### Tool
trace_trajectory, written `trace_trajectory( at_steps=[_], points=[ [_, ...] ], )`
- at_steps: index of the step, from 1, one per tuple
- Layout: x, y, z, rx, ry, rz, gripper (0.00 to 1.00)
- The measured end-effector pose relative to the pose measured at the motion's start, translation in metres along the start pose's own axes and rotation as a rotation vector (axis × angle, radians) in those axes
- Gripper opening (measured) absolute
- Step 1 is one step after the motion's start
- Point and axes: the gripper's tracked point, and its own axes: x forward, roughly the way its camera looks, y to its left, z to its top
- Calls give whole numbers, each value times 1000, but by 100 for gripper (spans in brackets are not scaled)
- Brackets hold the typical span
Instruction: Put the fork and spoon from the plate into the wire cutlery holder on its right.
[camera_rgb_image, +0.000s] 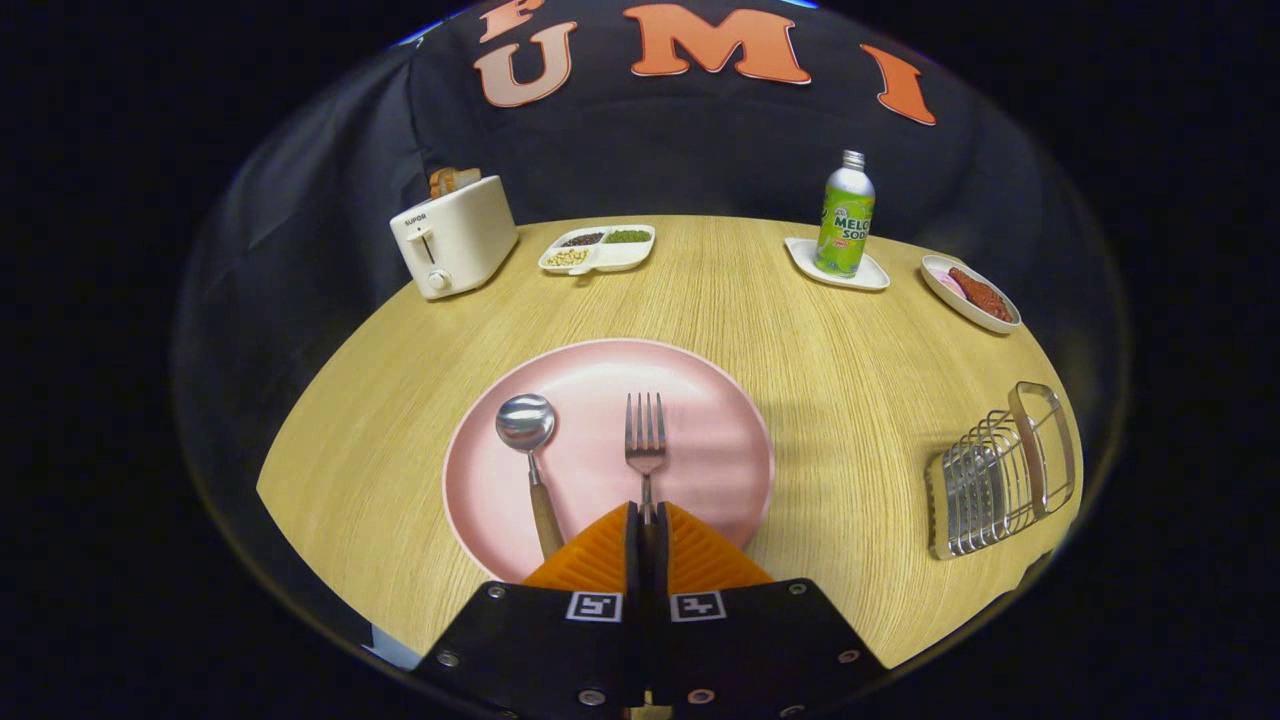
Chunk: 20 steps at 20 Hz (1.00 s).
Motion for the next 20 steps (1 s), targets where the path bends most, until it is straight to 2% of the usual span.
trace_trajectory(
  at_steps=[8, 14, 17, 20],
  points=[
    [-75, -36, 61, -80, -87, -1, 3],
    [-131, -107, 83, -115, -50, -106, 3],
    [-152, -145, 77, -121, 5, -175, 3],
    [-161, -168, 59, -123, 88, -208, 3]
  ],
)
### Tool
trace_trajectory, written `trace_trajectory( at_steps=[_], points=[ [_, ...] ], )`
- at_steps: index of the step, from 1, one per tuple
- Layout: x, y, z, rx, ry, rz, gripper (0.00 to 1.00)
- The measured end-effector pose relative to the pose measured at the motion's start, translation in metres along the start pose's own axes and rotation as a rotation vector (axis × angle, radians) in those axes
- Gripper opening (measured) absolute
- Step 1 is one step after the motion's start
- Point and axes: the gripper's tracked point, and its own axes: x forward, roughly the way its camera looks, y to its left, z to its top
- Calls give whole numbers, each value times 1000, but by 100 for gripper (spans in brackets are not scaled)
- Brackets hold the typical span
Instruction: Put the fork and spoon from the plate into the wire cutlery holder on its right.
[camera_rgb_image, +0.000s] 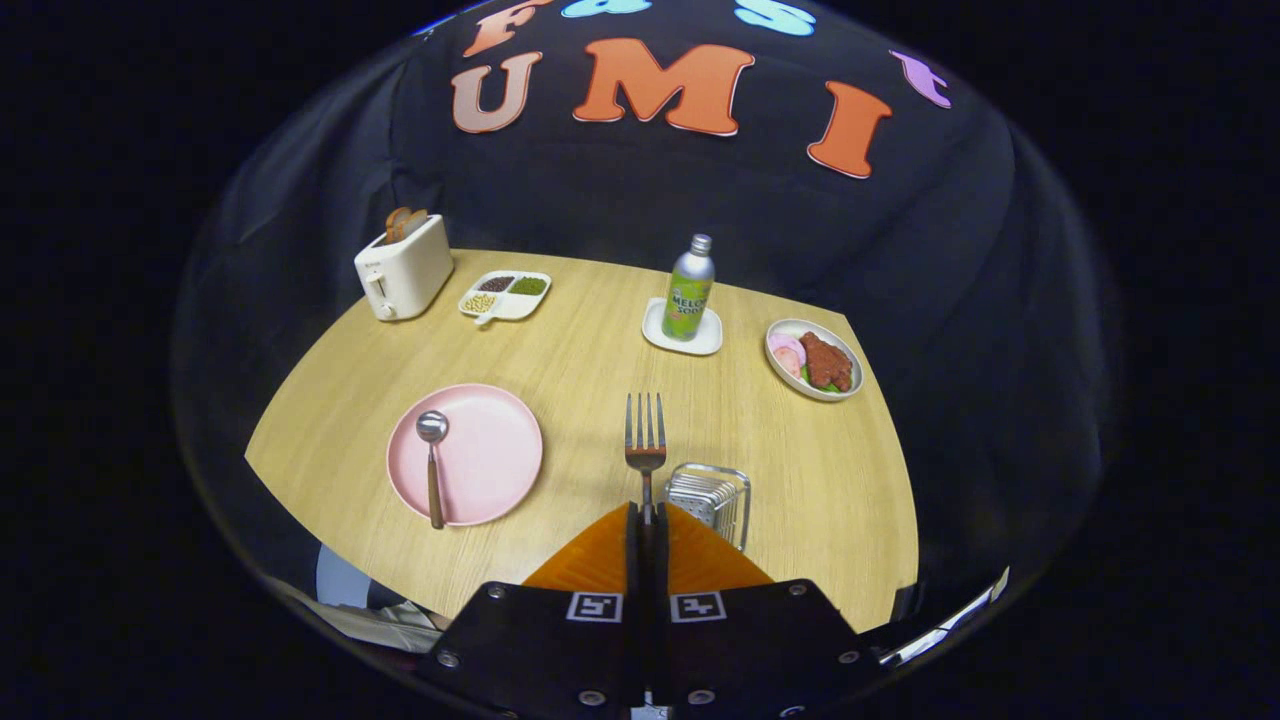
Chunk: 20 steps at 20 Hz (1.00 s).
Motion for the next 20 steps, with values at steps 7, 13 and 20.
trace_trajectory(
  at_steps=[7, 13, 20],
  points=[
    [16, -9, -45, -18, 202, 5, 3],
    [39, -32, -42, 15, 282, -35, 3],
    [57, -35, -49, 41, 371, -5, 4]
  ],
)
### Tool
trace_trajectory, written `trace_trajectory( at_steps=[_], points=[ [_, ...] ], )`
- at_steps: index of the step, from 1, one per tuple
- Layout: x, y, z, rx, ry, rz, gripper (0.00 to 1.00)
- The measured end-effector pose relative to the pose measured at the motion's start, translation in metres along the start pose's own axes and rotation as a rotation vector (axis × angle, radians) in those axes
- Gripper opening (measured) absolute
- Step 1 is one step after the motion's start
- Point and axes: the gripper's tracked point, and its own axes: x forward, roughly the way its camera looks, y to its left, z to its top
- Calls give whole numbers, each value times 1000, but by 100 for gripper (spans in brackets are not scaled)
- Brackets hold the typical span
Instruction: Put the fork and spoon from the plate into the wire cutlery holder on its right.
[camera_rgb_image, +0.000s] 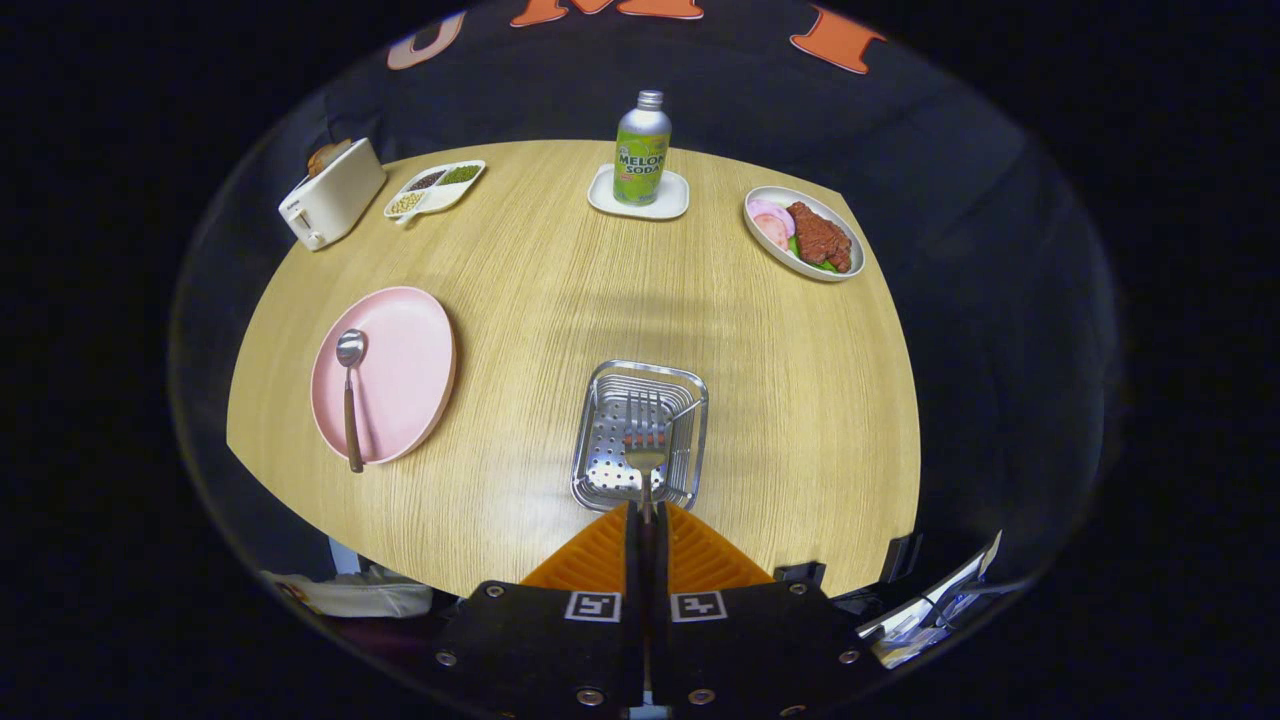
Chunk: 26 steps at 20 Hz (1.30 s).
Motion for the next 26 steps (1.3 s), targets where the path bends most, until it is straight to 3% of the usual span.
trace_trajectory(
  at_steps=[10, 11, 12, 13, 18, 21, 26],
  points=[
    [4, -2, 18, 22, -45, -12, 14],
    [3, -3, 24, 33, -69, -18, 25],
    [2, -4, 32, 46, -99, -24, 28],
    [-1, -4, 37, 58, -125, -24, 40],
    [-19, -1, 66, 107, -293, -36, 67],
    [-34, 10, 78, 117, -388, -32, 96],
    [-54, 64, 88, 55, -490, 28, 98]
  ],
)
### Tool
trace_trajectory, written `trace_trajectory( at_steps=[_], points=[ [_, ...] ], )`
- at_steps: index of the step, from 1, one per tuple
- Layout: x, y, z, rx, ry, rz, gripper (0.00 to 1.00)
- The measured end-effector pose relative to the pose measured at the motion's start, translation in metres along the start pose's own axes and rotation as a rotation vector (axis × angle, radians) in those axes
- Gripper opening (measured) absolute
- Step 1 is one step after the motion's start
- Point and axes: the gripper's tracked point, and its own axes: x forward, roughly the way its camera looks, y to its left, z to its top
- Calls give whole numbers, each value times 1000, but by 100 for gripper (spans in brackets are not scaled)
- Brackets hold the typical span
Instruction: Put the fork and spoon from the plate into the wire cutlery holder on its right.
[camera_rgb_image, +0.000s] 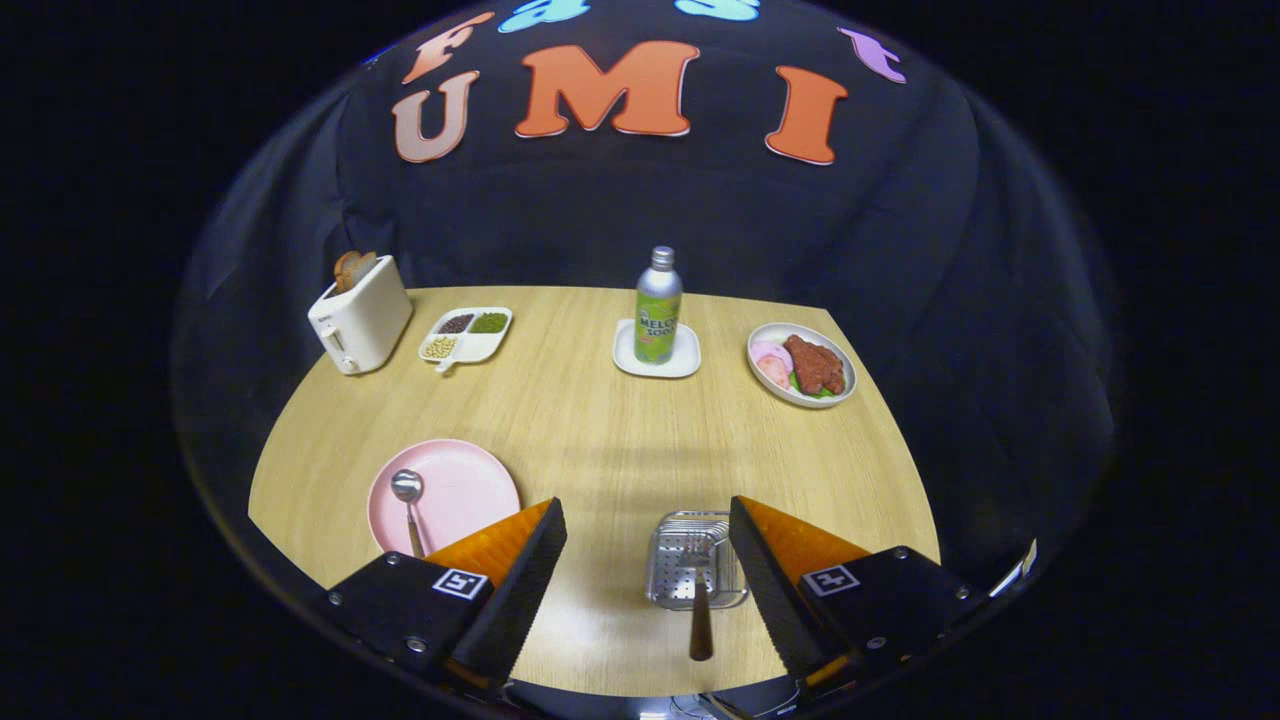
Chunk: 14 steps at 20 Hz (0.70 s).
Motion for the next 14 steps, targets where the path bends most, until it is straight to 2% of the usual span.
trace_trajectory(
  at_steps=[9, 14],
  points=[
    [9, 133, -8, -99, -96, 233, 98],
    [33, 175, -26, -153, -114, 291, 98]
  ],
)
